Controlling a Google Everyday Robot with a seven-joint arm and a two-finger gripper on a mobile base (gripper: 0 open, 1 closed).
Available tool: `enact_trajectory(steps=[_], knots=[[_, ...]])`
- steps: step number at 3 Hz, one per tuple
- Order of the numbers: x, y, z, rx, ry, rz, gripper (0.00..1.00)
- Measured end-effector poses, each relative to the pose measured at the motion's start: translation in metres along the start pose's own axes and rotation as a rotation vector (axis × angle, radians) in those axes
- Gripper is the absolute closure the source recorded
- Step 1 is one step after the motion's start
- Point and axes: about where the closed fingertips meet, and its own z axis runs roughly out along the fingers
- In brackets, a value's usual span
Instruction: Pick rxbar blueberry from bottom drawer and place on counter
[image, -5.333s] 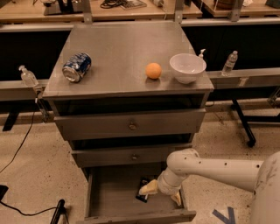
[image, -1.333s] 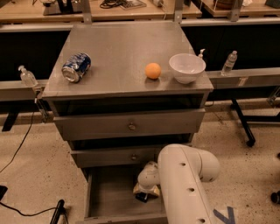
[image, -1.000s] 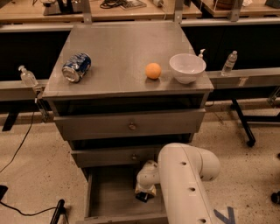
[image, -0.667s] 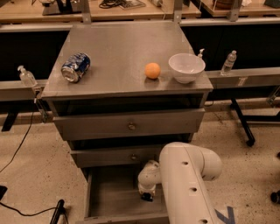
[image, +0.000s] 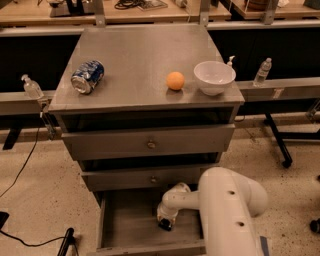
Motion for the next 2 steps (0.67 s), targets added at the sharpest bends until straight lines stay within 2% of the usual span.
enact_trajectory(steps=[1,2], knots=[[0.000,-0.006,-0.040,0.170,-0.017,0.085,1.00],[-0.007,0.005,-0.093,0.291,0.000,0.056,1.00]])
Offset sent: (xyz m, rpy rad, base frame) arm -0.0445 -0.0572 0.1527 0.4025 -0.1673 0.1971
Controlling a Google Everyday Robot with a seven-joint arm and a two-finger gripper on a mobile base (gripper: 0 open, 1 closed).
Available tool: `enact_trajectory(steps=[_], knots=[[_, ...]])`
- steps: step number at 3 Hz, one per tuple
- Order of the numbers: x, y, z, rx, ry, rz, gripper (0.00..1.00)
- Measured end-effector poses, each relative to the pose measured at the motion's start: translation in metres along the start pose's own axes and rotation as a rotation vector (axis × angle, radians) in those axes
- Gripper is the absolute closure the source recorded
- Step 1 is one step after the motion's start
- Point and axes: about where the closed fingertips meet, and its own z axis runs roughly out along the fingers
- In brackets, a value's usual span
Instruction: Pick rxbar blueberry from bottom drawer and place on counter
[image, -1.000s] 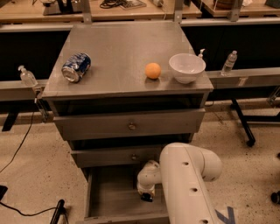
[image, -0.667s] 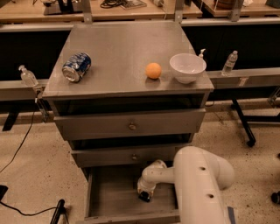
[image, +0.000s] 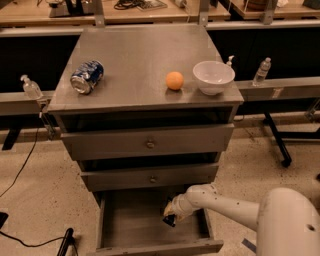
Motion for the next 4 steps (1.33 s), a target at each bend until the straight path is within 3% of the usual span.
enact_trajectory(steps=[1,2,3,4], knots=[[-0.033,-0.013,-0.062,0.099,-0.037,-0.131,1.00],[-0.051,-0.021,-0.095,0.185,-0.096,-0.209,1.00],[-0.058,-0.020,-0.096,0.194,-0.114,-0.276,1.00],[-0.055,-0.023,-0.100,0.260,-0.110,-0.207,1.00]])
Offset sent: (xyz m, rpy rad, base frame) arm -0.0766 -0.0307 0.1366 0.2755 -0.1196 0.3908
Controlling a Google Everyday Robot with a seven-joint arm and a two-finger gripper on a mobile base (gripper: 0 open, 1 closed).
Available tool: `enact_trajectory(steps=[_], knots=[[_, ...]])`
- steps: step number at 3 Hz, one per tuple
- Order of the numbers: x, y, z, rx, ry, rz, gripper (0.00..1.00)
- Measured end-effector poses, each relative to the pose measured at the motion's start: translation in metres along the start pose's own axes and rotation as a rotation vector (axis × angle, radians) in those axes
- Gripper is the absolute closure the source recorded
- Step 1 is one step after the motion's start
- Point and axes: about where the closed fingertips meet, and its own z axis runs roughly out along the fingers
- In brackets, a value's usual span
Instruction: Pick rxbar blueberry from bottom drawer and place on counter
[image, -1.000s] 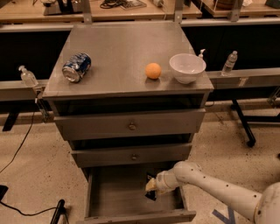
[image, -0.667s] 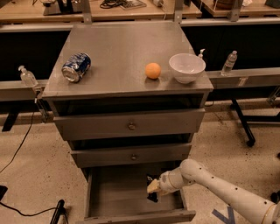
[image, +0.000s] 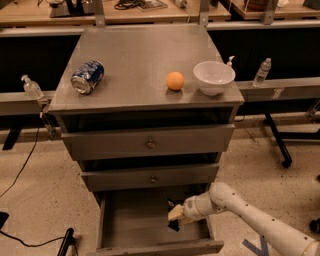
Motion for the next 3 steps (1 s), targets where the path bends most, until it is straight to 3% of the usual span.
enact_trajectory(steps=[1,2,3], knots=[[-0.012,-0.035,-0.040,0.184,0.015,-0.053,1.00],[-0.029,-0.083,-0.093,0.275,0.071,-0.259,1.00],[-0.061,-0.143,-0.117,0.246,0.062,-0.453,1.00]])
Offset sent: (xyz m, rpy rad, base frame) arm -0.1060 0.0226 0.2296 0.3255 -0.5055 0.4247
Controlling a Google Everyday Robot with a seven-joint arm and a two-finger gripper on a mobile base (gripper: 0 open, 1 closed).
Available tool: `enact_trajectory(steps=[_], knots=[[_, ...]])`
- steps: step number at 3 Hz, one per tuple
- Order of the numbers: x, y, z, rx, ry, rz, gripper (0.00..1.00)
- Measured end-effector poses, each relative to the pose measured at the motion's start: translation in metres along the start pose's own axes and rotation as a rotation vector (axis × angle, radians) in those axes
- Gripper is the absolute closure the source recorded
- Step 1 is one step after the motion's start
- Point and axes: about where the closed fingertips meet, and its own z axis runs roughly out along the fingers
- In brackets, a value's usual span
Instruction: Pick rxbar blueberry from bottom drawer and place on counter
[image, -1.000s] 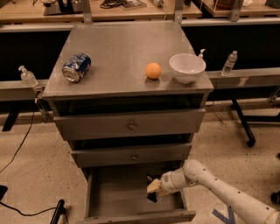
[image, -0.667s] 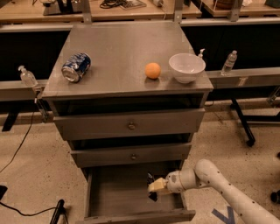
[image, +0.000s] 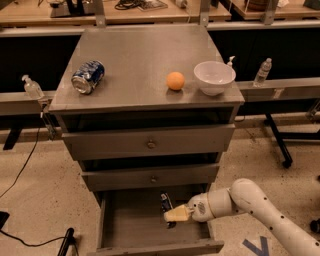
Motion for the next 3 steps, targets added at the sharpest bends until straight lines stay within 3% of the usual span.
enact_trajectory(steps=[2,3], knots=[[0.039,-0.131,-0.028,-0.102,-0.063,-0.183,1.00],[0.084,-0.189,-0.052,-0.139,-0.104,-0.190,1.00]])
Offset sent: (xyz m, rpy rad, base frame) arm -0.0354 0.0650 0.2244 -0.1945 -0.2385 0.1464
